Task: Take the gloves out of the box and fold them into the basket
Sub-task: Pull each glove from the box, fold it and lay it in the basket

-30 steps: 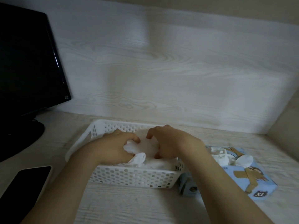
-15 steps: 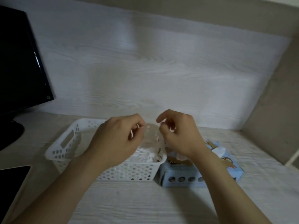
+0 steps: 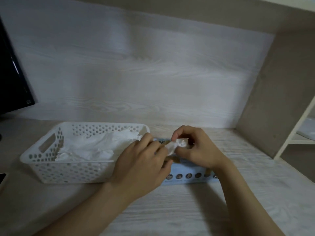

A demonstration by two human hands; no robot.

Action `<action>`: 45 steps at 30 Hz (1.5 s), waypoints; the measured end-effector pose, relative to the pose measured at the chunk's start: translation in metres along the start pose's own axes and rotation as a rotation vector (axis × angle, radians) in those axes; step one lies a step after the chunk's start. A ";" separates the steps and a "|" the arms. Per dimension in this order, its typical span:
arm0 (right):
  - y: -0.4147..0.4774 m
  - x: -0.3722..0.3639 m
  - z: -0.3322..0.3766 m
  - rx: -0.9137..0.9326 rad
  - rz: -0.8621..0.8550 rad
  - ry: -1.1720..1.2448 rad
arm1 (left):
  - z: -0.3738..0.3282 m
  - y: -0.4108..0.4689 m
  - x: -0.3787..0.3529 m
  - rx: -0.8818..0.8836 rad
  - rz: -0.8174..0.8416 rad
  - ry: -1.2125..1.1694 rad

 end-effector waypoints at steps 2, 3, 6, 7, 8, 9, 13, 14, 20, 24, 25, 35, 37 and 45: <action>0.002 -0.001 -0.001 0.014 -0.074 -0.024 | 0.000 -0.001 -0.001 0.015 0.003 0.017; 0.003 -0.001 -0.001 0.027 -0.114 -0.036 | 0.000 0.000 -0.001 0.023 0.003 0.030; 0.005 0.001 -0.001 0.089 -0.200 -0.100 | -0.001 0.000 -0.001 0.026 -0.005 0.063; 0.004 0.000 0.001 0.118 -0.219 -0.150 | -0.002 0.000 -0.002 0.019 -0.001 0.070; 0.004 0.000 0.002 0.147 -0.238 -0.201 | -0.004 0.000 -0.005 0.011 0.013 0.073; 0.004 -0.001 0.002 0.170 -0.251 -0.233 | -0.005 0.000 -0.007 0.009 0.040 0.072; 0.005 -0.002 0.006 0.199 -0.314 -0.239 | -0.008 0.000 -0.011 0.013 0.102 0.103; 0.005 -0.002 0.007 0.206 -0.346 -0.245 | -0.007 0.000 -0.011 0.012 0.106 0.118; -0.001 0.003 0.019 0.285 -0.606 -0.230 | -0.009 -0.001 -0.012 0.004 0.118 0.149; -0.007 0.008 0.022 0.256 -0.708 -0.167 | -0.009 0.000 -0.013 0.001 0.131 0.156; -0.008 0.009 0.021 0.235 -0.731 -0.189 | -0.010 0.000 -0.013 -0.006 0.131 0.169; -0.005 0.012 0.019 0.008 -0.412 -0.007 | -0.014 0.000 -0.006 0.006 0.138 0.241; -0.002 0.011 0.013 -0.016 -0.342 -0.046 | -0.014 0.000 -0.004 0.043 0.139 0.237; 0.002 0.016 -0.005 -0.034 -0.477 -0.113 | -0.015 0.000 -0.012 0.015 0.236 0.291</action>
Point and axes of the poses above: each hand's wrist, its own y-axis towards the middle knuckle, its own x-axis out of the back of the hand, z = x × y, the point moved 5 cm from there along y, towards the middle knuckle, and after that the axes turned 4 degrees about -x, right-handed, at the moved point
